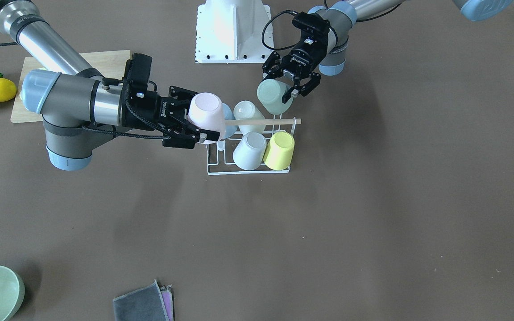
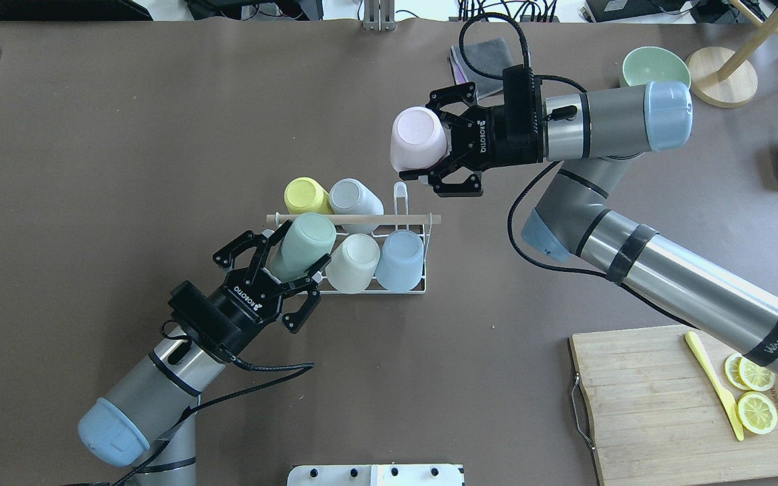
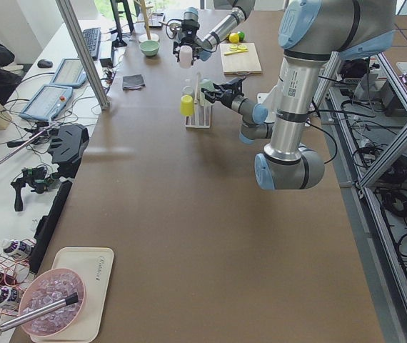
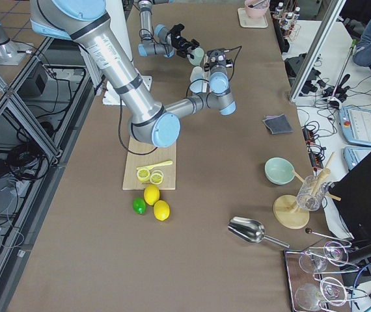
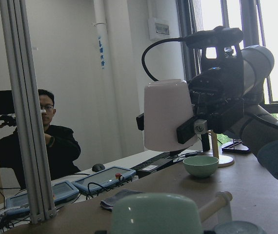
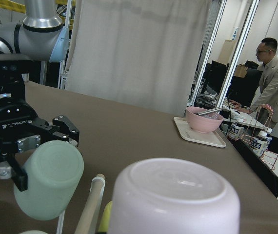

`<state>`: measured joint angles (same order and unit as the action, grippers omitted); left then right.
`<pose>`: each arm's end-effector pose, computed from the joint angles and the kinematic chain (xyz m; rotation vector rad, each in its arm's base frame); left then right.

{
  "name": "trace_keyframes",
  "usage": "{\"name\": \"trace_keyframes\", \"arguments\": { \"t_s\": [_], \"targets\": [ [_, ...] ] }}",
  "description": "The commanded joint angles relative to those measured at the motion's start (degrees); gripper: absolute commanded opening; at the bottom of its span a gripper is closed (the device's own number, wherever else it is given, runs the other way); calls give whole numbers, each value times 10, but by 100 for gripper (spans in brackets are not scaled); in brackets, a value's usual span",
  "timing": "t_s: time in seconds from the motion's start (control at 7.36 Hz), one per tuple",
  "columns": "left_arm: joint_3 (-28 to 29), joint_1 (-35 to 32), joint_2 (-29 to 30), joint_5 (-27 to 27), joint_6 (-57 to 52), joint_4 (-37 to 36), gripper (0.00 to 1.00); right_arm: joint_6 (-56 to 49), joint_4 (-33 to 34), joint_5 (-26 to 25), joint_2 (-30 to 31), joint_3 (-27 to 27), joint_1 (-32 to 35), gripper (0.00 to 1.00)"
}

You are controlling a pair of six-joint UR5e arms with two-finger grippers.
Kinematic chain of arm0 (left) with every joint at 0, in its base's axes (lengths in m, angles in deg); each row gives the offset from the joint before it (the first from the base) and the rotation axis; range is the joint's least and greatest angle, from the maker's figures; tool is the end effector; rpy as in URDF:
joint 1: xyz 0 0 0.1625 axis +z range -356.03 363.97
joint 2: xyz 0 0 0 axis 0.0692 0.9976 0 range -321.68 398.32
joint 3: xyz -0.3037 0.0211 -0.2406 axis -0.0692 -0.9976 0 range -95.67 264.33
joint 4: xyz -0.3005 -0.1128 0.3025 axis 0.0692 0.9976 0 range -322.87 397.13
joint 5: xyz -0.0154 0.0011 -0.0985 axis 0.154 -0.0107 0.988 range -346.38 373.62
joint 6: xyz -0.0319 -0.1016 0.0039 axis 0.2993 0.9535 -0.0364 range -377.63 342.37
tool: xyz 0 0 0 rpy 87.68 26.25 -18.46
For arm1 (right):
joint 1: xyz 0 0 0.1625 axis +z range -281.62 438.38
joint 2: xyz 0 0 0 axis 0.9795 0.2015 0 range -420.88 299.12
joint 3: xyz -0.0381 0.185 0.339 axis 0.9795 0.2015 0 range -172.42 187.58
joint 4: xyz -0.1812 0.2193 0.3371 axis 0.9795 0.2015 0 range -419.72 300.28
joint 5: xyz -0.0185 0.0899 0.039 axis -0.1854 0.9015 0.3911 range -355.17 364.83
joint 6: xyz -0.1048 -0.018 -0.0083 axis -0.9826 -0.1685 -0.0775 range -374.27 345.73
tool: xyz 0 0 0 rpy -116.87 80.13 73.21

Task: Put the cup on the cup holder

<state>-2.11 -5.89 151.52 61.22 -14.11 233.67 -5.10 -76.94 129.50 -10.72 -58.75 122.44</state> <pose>0.5102 -0.2968 0.2509 1.7387 1.0322 0.0203 -0.4315 -0.5188 0.2118 1.7633 -1.3334 -1.0162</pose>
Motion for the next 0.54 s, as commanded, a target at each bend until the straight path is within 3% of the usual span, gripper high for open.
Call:
{"name": "trace_keyframes", "arguments": {
  "t_s": [0.0,0.41],
  "targets": [
    [1,-2,-3,0,0,5,0,-6,-1,-14,-12,21,-14,0],
    [11,-2,-4,0,0,7,0,-13,-1,-16,-12,34,-20,0]
  ]
}}
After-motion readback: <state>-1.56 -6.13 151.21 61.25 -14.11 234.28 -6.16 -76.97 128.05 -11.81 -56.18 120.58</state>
